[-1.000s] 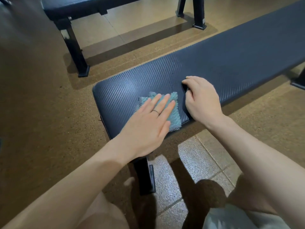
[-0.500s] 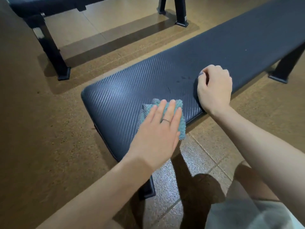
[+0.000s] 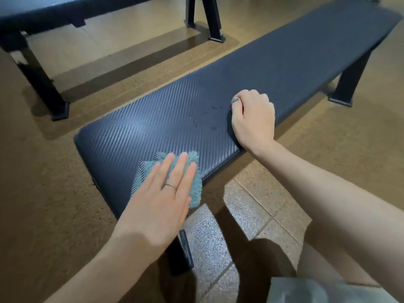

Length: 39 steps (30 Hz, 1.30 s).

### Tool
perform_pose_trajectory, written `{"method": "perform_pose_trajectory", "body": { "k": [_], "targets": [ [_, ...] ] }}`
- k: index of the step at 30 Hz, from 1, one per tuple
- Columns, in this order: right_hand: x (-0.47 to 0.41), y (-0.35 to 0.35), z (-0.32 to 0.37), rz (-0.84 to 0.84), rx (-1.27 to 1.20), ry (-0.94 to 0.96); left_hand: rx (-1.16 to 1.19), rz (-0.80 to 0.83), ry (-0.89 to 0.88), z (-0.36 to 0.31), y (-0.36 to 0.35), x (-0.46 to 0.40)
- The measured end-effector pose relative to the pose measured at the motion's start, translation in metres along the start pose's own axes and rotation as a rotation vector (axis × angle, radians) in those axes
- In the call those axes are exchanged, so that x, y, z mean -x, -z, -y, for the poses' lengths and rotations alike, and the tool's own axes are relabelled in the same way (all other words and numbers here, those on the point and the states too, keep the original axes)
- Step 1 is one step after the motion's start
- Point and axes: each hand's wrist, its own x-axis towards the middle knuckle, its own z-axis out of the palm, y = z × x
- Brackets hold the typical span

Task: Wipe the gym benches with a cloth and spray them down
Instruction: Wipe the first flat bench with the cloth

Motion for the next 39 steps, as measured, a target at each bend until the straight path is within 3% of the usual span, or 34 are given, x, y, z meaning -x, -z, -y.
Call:
{"method": "perform_pose_trajectory", "body": {
  "k": [4,9,15,21,25,29,33,39],
  "targets": [
    [-0.023,0.022,-0.023,0.008,-0.134,0.042,-0.023,0.028,0.019,-0.033,-0.009,-0.080],
    [-0.077,0.031,-0.079,0.032,-0.036,0.069,-0.052,0.035,0.052,-0.069,-0.015,-0.163],
    [-0.086,0.016,-0.100,0.095,0.067,0.125,-0.029,0.114,0.019,-0.059,-0.009,-0.133],
    [-0.084,0.019,-0.101,0.135,0.126,0.180,-0.076,0.215,0.105,-0.046,0.020,-0.079],
    [-0.100,0.021,-0.107,0.205,0.152,0.286,0.059,0.247,0.247,-0.058,0.021,-0.112],
    [-0.105,0.021,-0.115,0.215,0.143,0.275,0.231,0.257,0.379,-0.059,0.008,-0.179],
    [-0.104,0.021,-0.113,0.226,0.146,0.258,0.257,0.269,0.399,-0.059,0.002,-0.231],
    [-0.104,0.021,-0.117,0.223,0.112,0.238,0.243,0.293,0.359,-0.055,0.001,-0.231]
  ]
}}
